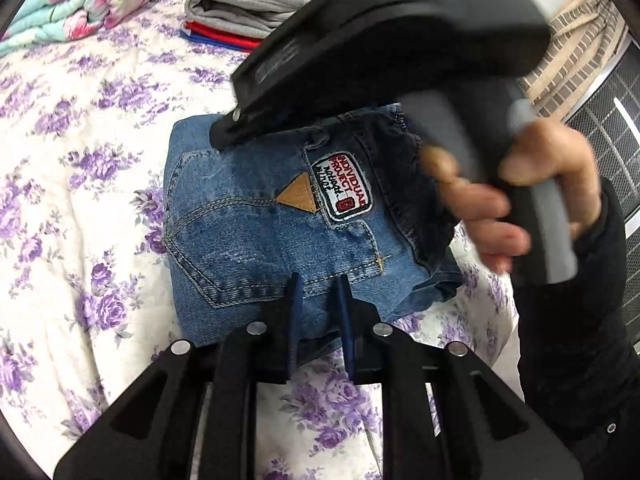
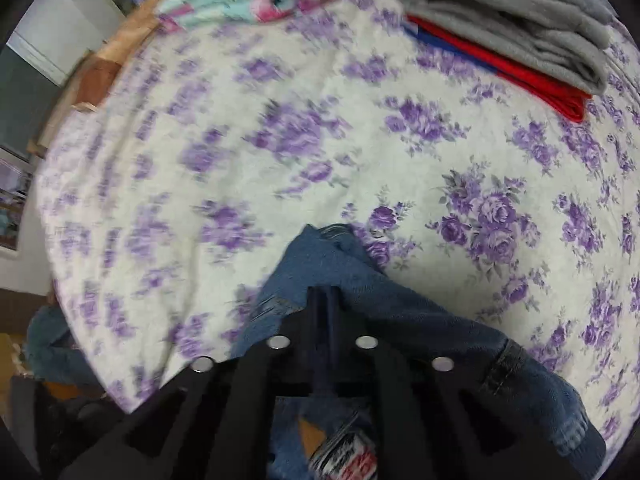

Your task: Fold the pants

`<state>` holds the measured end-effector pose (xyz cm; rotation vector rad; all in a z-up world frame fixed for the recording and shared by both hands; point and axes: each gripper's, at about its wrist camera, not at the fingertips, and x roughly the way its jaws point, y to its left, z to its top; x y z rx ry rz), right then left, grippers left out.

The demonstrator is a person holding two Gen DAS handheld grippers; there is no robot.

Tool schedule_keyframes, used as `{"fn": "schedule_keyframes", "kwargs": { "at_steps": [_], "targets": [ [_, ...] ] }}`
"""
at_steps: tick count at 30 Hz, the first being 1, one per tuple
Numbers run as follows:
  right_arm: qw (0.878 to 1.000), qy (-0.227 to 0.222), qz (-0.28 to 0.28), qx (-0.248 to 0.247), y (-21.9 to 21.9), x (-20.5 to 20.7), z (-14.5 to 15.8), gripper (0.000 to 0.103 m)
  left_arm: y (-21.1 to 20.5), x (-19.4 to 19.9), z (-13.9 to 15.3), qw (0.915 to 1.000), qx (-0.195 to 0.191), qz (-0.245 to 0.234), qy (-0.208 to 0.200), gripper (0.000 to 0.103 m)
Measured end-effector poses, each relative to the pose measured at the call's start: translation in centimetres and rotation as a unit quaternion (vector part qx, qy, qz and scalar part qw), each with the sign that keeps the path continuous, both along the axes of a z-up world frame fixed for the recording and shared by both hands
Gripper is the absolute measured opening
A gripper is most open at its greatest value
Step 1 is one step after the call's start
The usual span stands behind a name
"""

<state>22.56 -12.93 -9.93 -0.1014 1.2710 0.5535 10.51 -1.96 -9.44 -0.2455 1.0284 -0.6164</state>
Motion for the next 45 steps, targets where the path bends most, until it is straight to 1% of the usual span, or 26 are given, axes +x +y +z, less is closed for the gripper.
{"fn": "schedule_keyframes", "kwargs": {
  "at_steps": [1,2,3,4,5,6,8,10,12,15,17,18,20,22,23,25,27,29,33,36,38,39,40,41,43,45],
  "targets": [
    [1.0,-0.018,-0.004,0.013,-0.8,-0.9,1.3,0.051,-0.1,-0.3,0.4,1.0,0.005,0.001,-0.003,0.021],
    [0.999,-0.045,-0.007,0.026,-1.6,-2.0,2.8,0.067,-0.3,-0.4,0.7,1.0,0.006,0.002,-0.004,0.026],
    [0.996,-0.081,-0.015,0.043,-3.0,-3.6,4.6,0.081,-0.4,-0.5,0.9,1.0,0.007,0.002,-0.005,0.034],
    [0.992,-0.107,-0.03,0.057,-4.5,-5.1,5.9,0.089,-0.5,-0.8,1.4,0.9999,0.01,0.004,-0.009,0.04],
    [0.989,-0.12,-0.045,0.069,-5.6,-5.6,6.6,0.098,-0.6,-1.2,1.9,0.9997,0.015,0.006,-0.018,0.053],
    [0.984,-0.136,-0.07,0.088,-7.3,-6.6,7.3,0.099,-0.6,-1.4,2.2,0.9995,0.019,0.008,-0.025,0.068],
    [0.976,-0.152,-0.116,0.107,-9.9,-8.2,7.2,0.099,-0.5,-2.5,3.6,0.9982,0.023,0.015,-0.054,0.078],
    [0.966,-0.164,-0.167,0.106,-12.6,-10.0,6.1,0.099,-0.1,-3.3,4.9,0.9973,0.011,0.006,-0.072,0.081],
    [0.954,-0.182,-0.215,0.1,-15.6,-12.2,4.8,0.099,0.8,-4.2,6.2,0.9953,0.007,0.016,-0.095,0.094],
    [0.939,-0.182,-0.271,0.107,-18.3,-13.9,2.5,0.099,3.3,-4.2,6.0,0.9941,0.007,0.055,-0.093,0.097],
    [0.934,-0.169,-0.29,0.122,-19.5,-14.3,1.1,0.099,4.8,-3.0,4.6,0.9946,-0.002,0.084,-0.061,0.097],
    [0.934,-0.162,-0.293,0.126,-19.7,-13.9,0.6,0.099,5.5,-2.3,3.7,0.9945,-0.005,0.096,-0.043,0.097],
    [0.936,-0.159,-0.285,0.13,-19.7,-13.6,0.6,0.099,5.9,-1.5,2.5,0.9943,-0.001,0.103,-0.029,0.097],
    [0.94,-0.153,-0.262,0.158,-18.9,-12.5,0.7,0.099,6.1,-1.1,1.4,0.9941,-0.004,0.108,-0.01,0.097],
    [0.941,-0.15,-0.258,0.16,-18.6,-12.1,0.5,0.099,6.3,-1.0,0.8,0.9941,-0.011,0.108,0.001,0.097],
    [0.946,-0.138,-0.26,0.138,-17.8,-10.8,-0.1,0.099,6.3,-0.6,-0.1,0.9936,-0.023,0.108,0.024,0.097],
    [0.951,-0.11,-0.261,0.123,-17.5,-9.6,-1.6,0.099,6.6,-0.4,-0.8,0.993,-0.031,0.109,0.035,0.097],
    [0.951,-0.073,-0.273,0.125,-17.9,-9.1,-3.4,0.099,7.1,0.0,-1.1,0.9918,-0.039,0.112,0.048,0.097],
    [0.941,-0.03,-0.286,0.176,-19.9,-9.6,-5.1,0.099,7.8,1.7,-2.0,0.989,-0.064,0.113,0.071,0.097],
    [0.938,-0.015,-0.285,0.197,-20.2,-9.4,-5.7,0.099,7.3,3.4,-3.0,0.9878,-0.073,0.094,0.1,0.097],
    [0.925,0.022,-0.285,0.25,-20.6,-9.0,-6.7,0.1,6.7,4.6,-4.1,0.9856,-0.084,0.078,0.124,0.097],
    [0.914,0.06,-0.273,0.294,-20.7,-8.6,-7.7,0.1,6.3,5.1,-4.6,0.9844,-0.088,0.07,0.135,0.097],
    [0.913,0.069,-0.265,0.303,-20.5,-8.5,-8.1,0.1,5.8,5.7,-5.2,0.9831,-0.088,0.066,0.146,0.097],
    [0.917,0.063,-0.259,0.297,-20.3,-8.5,-7.9,0.1,5.4,6.1,-5.3,0.9836,-0.085,0.063,0.146,0.098],
    [0.931,0.049,-0.24,0.27,-19.2,-8.5,-7.4,0.1,4.3,6.6,-4.8,0.9856,-0.079,0.05,0.141,0.098],
    [0.935,0.043,-0.239,0.259,-18.7,-8.3,-7.5,0.1,3.2,7.0,-4.9,0.986,-0.07,0.042,0.145,0.098]
  ]
}}
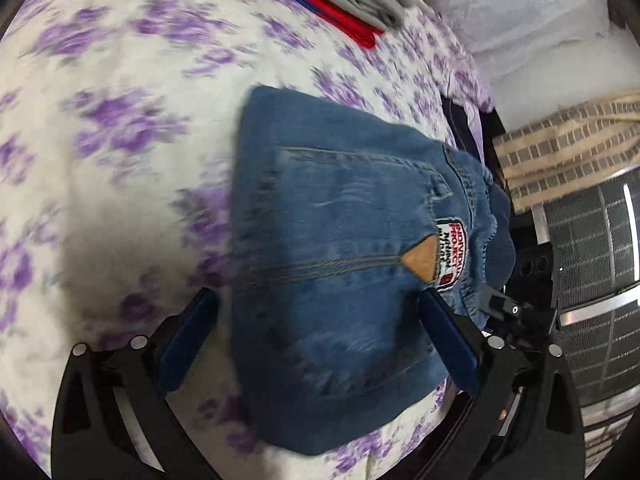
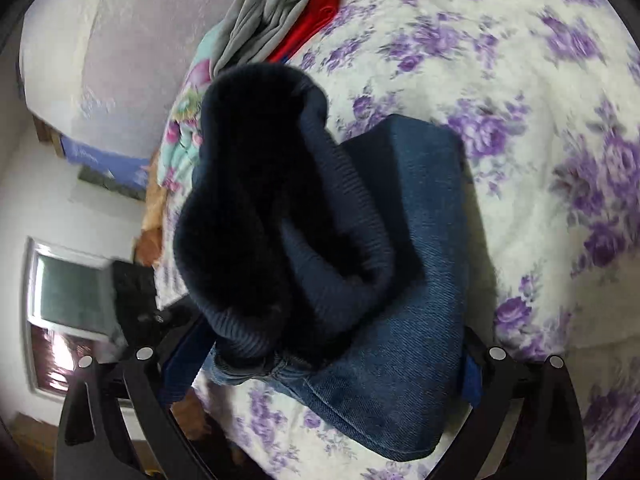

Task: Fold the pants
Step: 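Carry the folded jeans with both grippers onto the grey and red clothes stack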

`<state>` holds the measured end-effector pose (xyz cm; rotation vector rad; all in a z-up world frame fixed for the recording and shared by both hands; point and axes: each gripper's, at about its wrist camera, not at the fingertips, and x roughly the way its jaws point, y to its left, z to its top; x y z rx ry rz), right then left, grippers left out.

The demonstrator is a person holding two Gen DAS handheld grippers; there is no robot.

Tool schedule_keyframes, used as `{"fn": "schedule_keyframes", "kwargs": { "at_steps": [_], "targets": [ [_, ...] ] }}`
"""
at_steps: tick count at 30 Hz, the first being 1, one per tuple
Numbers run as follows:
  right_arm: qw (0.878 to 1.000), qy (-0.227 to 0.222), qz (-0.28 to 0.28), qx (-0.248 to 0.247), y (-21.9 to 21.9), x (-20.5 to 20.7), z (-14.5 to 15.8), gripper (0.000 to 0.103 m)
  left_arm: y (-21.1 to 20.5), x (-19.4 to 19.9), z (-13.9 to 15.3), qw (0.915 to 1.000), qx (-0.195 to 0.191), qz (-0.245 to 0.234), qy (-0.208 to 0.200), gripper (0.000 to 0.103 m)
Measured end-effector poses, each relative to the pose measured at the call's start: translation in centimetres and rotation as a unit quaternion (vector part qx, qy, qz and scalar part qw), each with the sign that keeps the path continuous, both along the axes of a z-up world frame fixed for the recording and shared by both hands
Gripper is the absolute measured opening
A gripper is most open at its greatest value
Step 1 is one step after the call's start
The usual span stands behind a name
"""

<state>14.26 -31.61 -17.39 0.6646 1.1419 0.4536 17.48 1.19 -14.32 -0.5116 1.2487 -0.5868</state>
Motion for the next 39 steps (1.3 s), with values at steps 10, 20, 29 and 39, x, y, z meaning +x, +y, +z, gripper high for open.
{"fn": "schedule_keyframes", "kwargs": {
  "at_steps": [10,20,29,39],
  "targets": [
    [0.97,-0.151,-0.005,-0.193,4.6,-4.8,4.9,0.064,-3.6,-3.5,4.0,0.9867,0.121,0.016,-0.107,0.074],
    [0.962,-0.186,0.022,-0.199,5.0,-0.7,10.8,0.063,-2.5,-0.3,9.6,0.9814,0.134,0.021,-0.136,0.069],
    [0.953,-0.242,0.012,-0.184,6.1,21.7,22.7,0.063,-2.3,22.4,21.9,0.967,0.159,0.051,-0.192,0.069],
    [0.963,-0.176,0.003,-0.204,6.1,39.8,14.2,0.07,-2.7,41.4,13.2,0.976,0.177,0.068,-0.106,0.075]
  ]
}}
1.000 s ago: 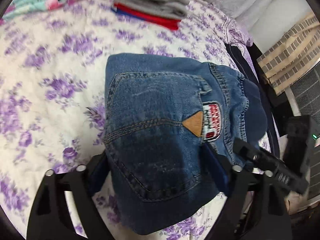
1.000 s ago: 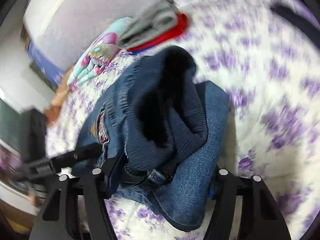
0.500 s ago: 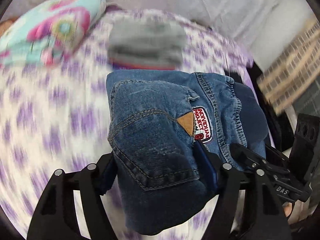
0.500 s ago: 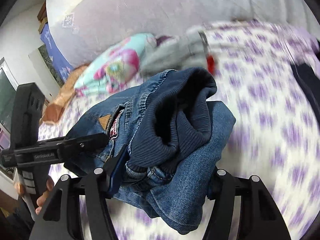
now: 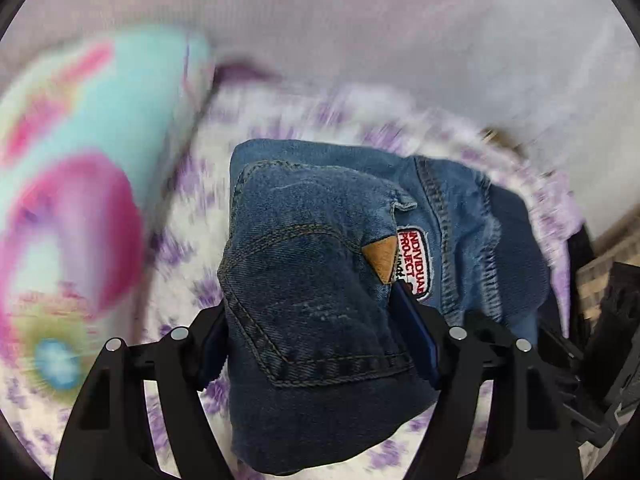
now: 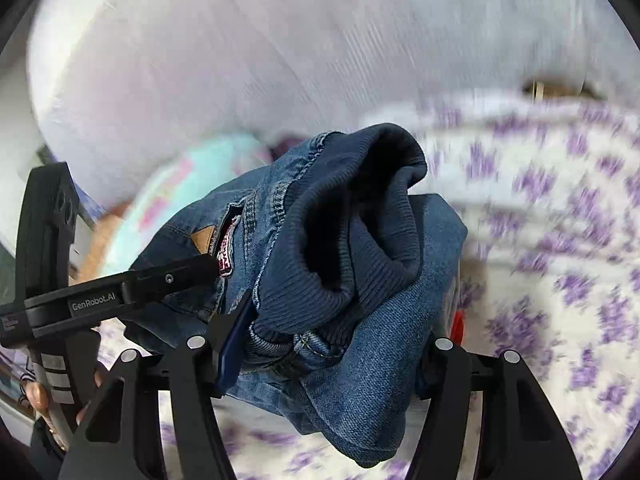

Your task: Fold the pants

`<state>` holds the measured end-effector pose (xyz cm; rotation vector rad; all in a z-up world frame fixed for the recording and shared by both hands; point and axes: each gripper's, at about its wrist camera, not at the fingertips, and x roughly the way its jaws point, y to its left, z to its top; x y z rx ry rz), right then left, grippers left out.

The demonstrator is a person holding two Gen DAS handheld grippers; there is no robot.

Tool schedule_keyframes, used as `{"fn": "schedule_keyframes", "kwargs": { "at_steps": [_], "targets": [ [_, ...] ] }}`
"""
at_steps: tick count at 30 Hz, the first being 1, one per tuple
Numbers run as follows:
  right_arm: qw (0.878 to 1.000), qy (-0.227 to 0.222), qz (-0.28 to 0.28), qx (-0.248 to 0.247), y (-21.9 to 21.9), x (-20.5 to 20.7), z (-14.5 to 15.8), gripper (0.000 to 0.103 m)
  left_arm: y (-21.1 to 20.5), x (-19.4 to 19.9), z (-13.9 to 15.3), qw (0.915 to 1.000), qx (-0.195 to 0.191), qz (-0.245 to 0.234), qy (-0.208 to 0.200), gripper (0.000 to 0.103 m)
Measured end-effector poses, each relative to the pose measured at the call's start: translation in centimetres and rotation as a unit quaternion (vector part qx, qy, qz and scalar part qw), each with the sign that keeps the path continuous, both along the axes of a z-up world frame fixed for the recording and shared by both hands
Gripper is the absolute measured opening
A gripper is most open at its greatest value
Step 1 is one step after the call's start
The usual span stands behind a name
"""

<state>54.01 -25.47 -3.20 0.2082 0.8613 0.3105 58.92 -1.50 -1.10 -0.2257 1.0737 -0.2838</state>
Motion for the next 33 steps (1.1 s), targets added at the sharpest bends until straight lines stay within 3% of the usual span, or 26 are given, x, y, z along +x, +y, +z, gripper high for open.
{"fn": "schedule_keyframes", "kwargs": {
  "at_steps": [2,5,9,15,19,23,26,29,33],
  "targets": [
    [1.0,-0.016,-0.001,0.018,-0.2,-0.2,-0.8,0.078,0.3,0.2,-2.2,0.9999,-0.007,0.002,-0.015,0.084],
    [0.999,-0.016,0.001,0.033,-0.5,-0.7,-0.2,0.089,1.1,-0.4,-1.9,0.999,-0.03,-0.014,-0.029,0.086],
    [0.999,-0.022,0.009,0.026,-0.6,-2.1,1.7,0.091,1.8,-1.9,-0.6,0.999,-0.011,-0.023,-0.036,0.087],
    [0.996,-0.071,-0.031,-0.039,-0.9,-9.5,6.5,0.098,1.4,-10.0,3.7,0.9908,0.074,-0.052,-0.1,0.098],
    [0.99,-0.104,-0.065,-0.073,-0.4,-17.3,8.6,0.099,0.5,-19.7,5.9,0.9738,0.147,-0.035,-0.17,0.098],
    [0.988,-0.106,-0.084,-0.076,0.1,-24.2,7.2,0.099,-0.1,-28.4,6.4,0.9611,0.18,0.016,-0.209,0.098],
    [0.987,-0.103,-0.092,-0.087,0.8,-28.2,4.3,0.099,0.2,-33.3,5.1,0.9618,0.173,0.051,-0.206,0.098],
    [0.976,-0.117,-0.116,-0.139,1.9,-30.5,1.5,0.099,1.7,-36.1,3.6,0.9629,0.137,0.089,-0.215,0.098],
    [0.965,-0.148,-0.113,-0.184,3.2,-31.9,-0.2,0.099,2.9,-37.2,2.5,0.9593,0.125,0.106,-0.23,0.098]
  ]
}}
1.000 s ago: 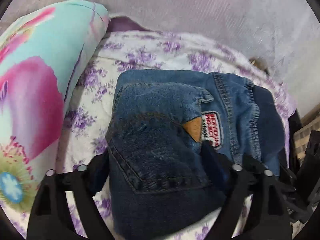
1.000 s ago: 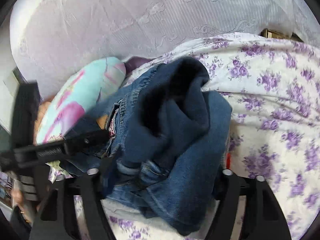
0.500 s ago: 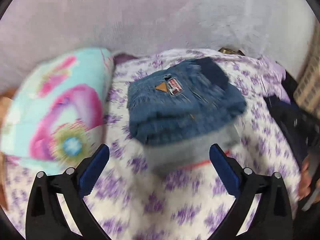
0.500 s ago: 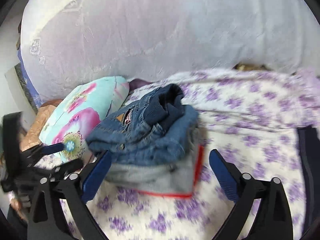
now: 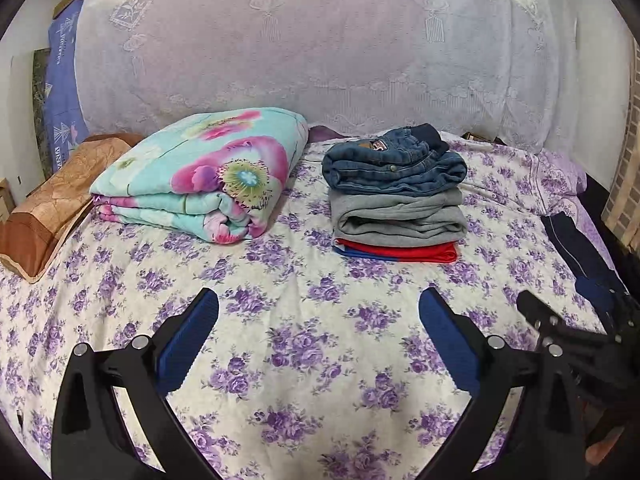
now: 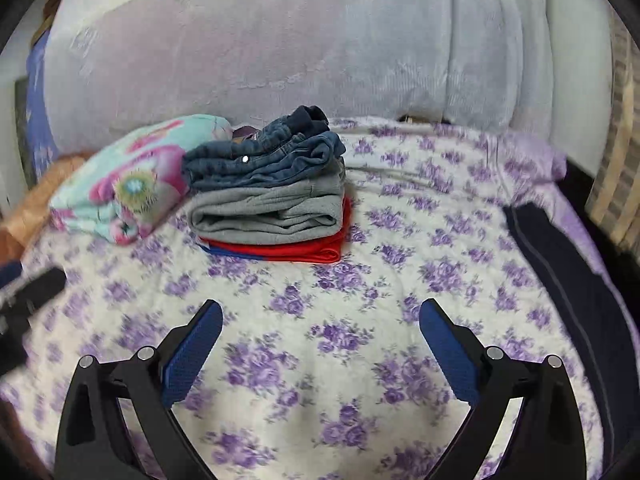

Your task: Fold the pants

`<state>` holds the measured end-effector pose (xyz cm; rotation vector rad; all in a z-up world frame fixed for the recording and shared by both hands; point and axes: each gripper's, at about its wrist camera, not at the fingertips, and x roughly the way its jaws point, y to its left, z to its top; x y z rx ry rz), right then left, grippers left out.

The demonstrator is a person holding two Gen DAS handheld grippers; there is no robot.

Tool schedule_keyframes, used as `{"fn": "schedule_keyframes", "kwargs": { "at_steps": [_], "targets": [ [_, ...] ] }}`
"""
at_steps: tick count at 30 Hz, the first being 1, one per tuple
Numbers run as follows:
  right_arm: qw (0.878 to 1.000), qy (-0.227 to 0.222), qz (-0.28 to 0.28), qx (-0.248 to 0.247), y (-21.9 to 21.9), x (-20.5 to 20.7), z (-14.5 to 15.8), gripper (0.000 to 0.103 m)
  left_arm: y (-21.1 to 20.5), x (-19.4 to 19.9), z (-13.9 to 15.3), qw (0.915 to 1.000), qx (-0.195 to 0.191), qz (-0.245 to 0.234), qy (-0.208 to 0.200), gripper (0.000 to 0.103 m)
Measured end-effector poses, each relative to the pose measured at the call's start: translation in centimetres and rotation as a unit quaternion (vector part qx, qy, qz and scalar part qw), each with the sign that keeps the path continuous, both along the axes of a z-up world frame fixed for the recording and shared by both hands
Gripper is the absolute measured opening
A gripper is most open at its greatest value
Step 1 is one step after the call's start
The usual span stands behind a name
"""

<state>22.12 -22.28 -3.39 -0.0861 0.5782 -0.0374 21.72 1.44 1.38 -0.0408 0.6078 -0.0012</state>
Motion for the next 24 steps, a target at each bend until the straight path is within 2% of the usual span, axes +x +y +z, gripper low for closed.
{"fn": "schedule_keyframes", "kwargs": {
  "at_steps": [2,7,11,14,24],
  "targets": [
    [1.0,-0.006,0.0,0.004,0.2,-0.2,-0.5,0.099,0.4,0.1,-0.4,1.0,-0.002,0.008,-0.003,0.098],
    [0.998,0.007,0.014,0.06,-0.5,-0.3,-1.4,0.099,0.7,0.8,-1.7,0.9998,-0.001,0.019,0.007,0.098],
    [0.999,0.002,0.011,0.03,0.1,-0.5,-2.0,0.099,0.2,1.5,-2.7,0.9995,0.001,0.008,0.031,0.098],
    [1.0,-0.002,0.014,0.013,0.6,-0.7,-2.1,0.099,-0.3,1.6,-3.2,0.9994,0.007,0.005,0.034,0.098],
    [1.0,-0.017,0.017,0.018,0.6,-1.6,-1.3,0.099,-1.1,1.2,-3.1,0.9994,0.025,0.005,0.023,0.098]
  ]
}}
